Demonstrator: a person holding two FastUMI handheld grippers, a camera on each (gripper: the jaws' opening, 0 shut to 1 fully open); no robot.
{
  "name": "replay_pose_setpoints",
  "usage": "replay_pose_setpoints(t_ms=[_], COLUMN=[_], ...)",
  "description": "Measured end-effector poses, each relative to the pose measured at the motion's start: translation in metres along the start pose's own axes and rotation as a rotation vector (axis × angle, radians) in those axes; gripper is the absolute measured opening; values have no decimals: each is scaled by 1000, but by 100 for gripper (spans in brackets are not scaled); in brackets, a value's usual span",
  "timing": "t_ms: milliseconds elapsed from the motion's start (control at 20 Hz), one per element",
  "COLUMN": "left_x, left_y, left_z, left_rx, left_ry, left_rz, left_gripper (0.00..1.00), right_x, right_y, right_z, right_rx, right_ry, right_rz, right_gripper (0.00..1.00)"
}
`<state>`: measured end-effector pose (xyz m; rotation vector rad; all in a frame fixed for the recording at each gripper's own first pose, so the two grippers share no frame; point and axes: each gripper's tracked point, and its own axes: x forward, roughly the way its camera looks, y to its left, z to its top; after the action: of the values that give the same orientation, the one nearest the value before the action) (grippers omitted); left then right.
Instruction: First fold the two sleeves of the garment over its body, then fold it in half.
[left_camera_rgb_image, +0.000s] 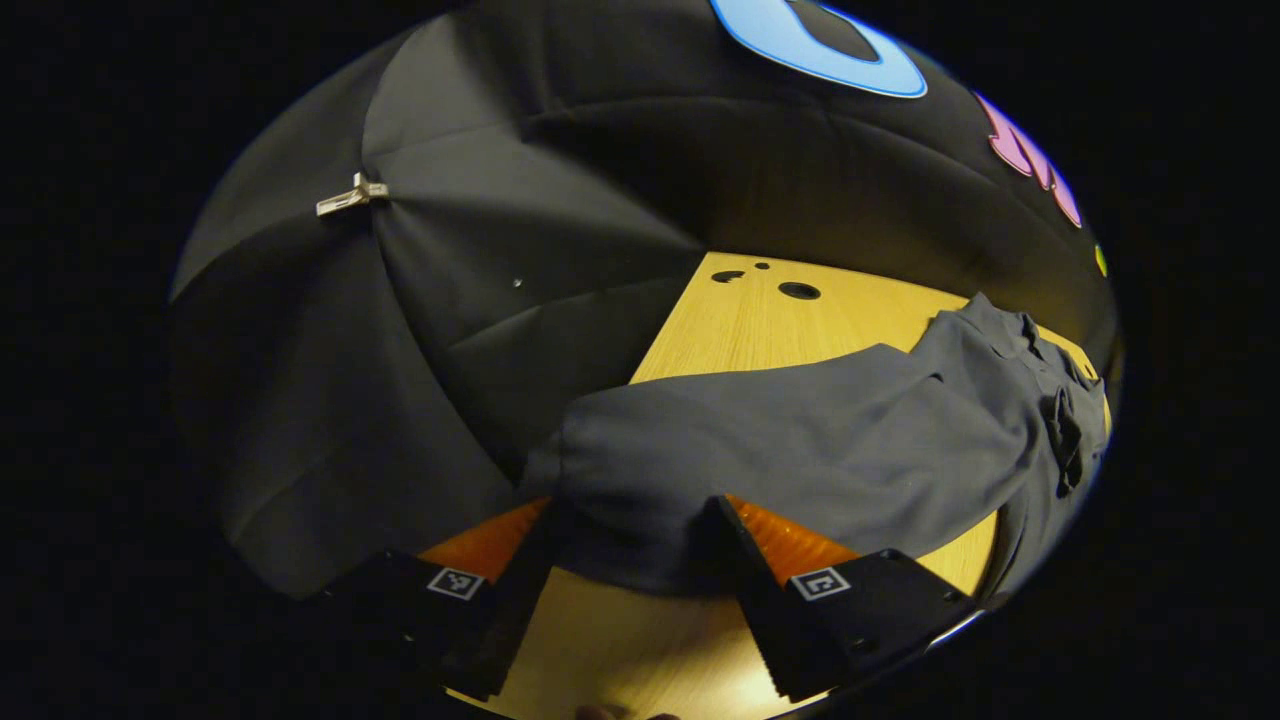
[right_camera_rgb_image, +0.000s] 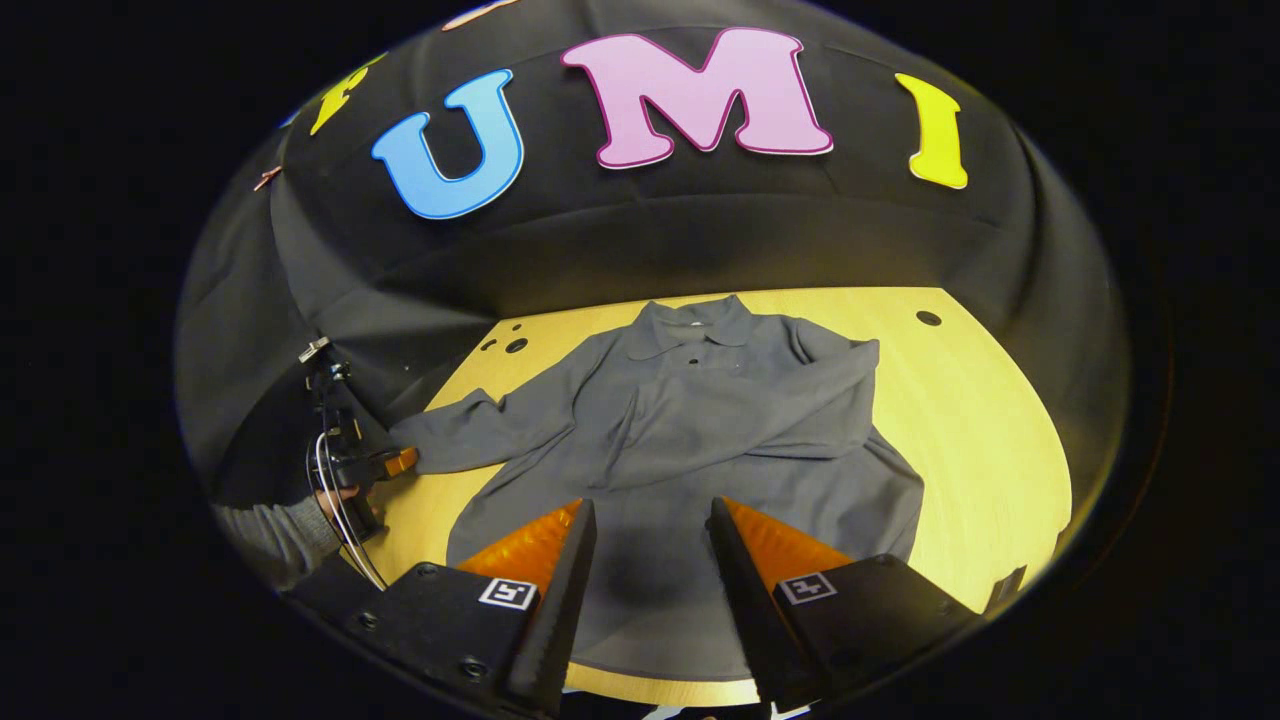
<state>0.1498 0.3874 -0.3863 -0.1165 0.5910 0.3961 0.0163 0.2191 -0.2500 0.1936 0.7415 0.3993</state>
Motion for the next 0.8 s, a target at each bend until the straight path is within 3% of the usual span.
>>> replay_pose_setpoints(t_ms=[50,150,350,400,800], left_x=[2,2,3,3,-68], left_y=[-3,-13,-11,-12,-20], left_z=[0,1,6,6,38], left_rx=[1,39,141,129,-4], left_ry=[8,4,18,13,-116], left_rz=[-16,-49,9,10,2], left_gripper=[97,85,14,8,5], right_x=[-3,-4,-12,-15,-35], right_y=[-2,-4,-7,-8,-32], right_z=[-1,-5,-13,-13,-13], right_rx=[3,8,11,4,24], right_ry=[0,9,10,9,-17], right_rz=[1,2,7,7,15], right_gripper=[72,72,72,73,72])
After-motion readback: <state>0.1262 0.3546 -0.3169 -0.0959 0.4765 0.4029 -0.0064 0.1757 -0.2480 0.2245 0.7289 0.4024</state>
